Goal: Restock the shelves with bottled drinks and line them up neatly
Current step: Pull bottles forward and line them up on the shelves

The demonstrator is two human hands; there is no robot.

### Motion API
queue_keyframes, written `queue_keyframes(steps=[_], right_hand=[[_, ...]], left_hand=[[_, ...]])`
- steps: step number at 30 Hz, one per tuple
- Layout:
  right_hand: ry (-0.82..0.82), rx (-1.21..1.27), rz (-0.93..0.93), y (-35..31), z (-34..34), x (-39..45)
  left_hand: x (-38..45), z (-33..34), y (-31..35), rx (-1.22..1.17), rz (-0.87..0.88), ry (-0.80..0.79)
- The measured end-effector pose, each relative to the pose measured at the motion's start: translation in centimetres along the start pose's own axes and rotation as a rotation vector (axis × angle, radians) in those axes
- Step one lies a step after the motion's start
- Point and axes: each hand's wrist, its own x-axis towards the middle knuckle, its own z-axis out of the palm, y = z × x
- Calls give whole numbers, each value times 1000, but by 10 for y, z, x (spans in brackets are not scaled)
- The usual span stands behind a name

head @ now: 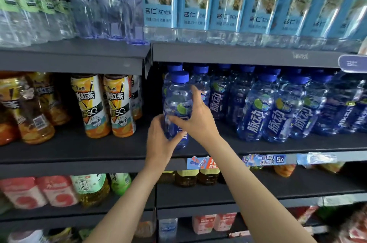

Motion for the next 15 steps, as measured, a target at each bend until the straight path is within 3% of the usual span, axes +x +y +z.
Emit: queue_keyframes(steps=[4, 6, 9, 12, 15], right_hand=[[-151, 76, 52, 13, 7, -7], [-118, 28, 95, 23, 9, -18], [131, -25, 117, 35, -2, -27], [498, -198, 99, 47, -31, -28], [721, -409, 247, 60, -61, -25]], left_hand=[[3, -14, -1, 0, -7, 28], [3, -16, -1, 5, -14, 32], [1, -17, -3, -21, -28, 18], [-1, -16, -5, -10, -30, 2], [-5, -13, -5, -18, -47, 21]])
